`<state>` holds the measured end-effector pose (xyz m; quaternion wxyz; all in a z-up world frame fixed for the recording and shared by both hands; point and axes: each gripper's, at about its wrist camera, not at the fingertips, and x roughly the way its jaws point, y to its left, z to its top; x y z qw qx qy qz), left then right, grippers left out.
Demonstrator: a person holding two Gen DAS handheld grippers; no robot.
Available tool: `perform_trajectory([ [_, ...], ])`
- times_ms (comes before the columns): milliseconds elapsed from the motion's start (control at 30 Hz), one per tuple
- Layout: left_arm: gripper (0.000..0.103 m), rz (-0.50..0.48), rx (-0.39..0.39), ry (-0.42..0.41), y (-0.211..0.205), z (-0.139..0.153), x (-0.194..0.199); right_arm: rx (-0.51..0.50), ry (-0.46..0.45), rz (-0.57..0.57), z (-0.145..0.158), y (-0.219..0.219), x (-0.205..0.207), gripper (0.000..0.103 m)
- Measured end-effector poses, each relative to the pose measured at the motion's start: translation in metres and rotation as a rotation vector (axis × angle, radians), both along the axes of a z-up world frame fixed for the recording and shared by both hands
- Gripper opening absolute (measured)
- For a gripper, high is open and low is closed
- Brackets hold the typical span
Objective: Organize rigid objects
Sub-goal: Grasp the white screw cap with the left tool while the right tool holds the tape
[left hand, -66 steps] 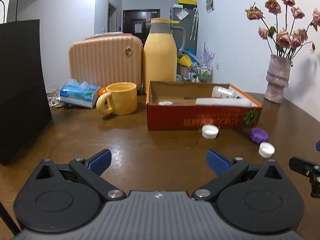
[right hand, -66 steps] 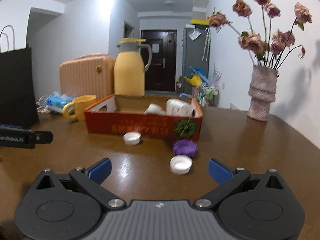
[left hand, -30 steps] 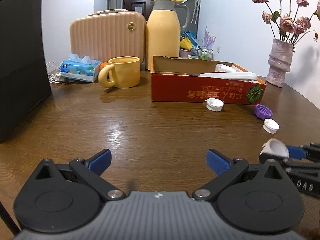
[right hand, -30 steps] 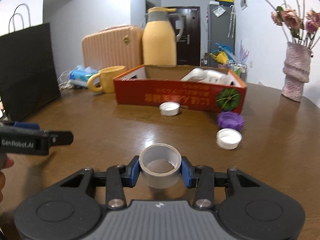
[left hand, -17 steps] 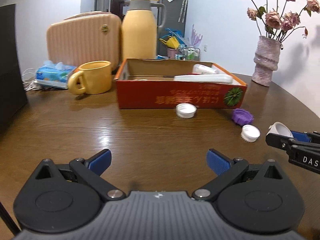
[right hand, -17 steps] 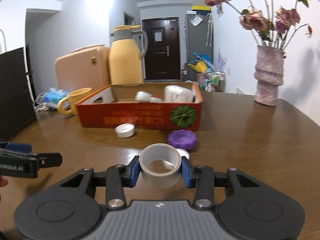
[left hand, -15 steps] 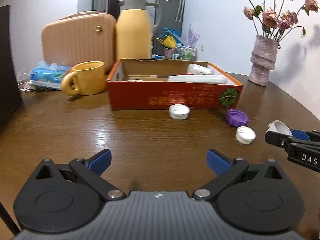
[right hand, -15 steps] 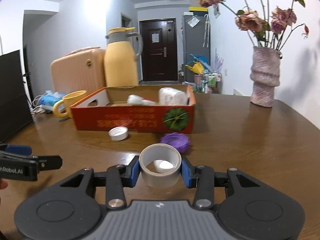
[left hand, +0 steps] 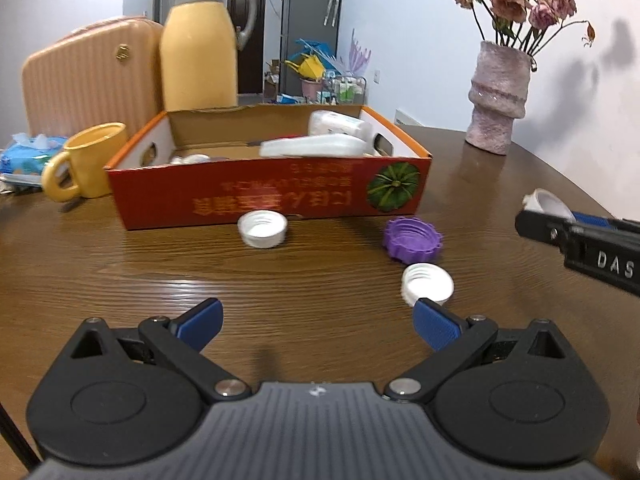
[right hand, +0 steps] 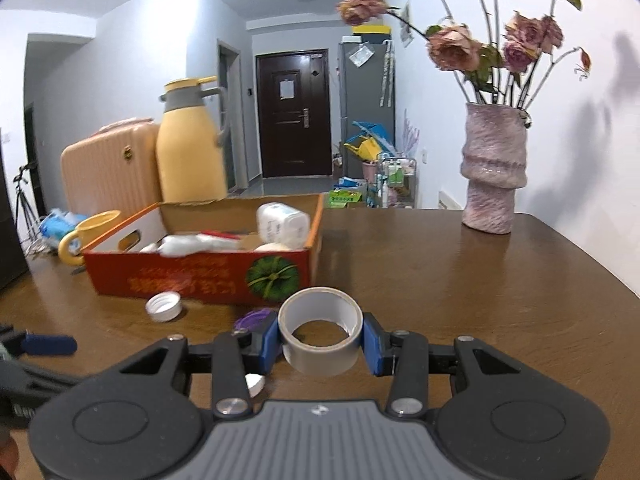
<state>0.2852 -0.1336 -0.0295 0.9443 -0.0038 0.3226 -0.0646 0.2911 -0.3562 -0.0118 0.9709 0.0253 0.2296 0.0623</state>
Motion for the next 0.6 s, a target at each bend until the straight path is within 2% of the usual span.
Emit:
perform_trajectory([
  [367,0.103,-0.037,0.015,0.077,-0.053,-0.024,0.037,0.064,0.019,-0.048,-0.016,-0.023,0.015,0.041],
  [600,0.103,-0.013,0.042,0.081,-0.070,-0.031,0.053,0.064,0.024,-0.048,-0.021,-0.022,0.014,0.041],
])
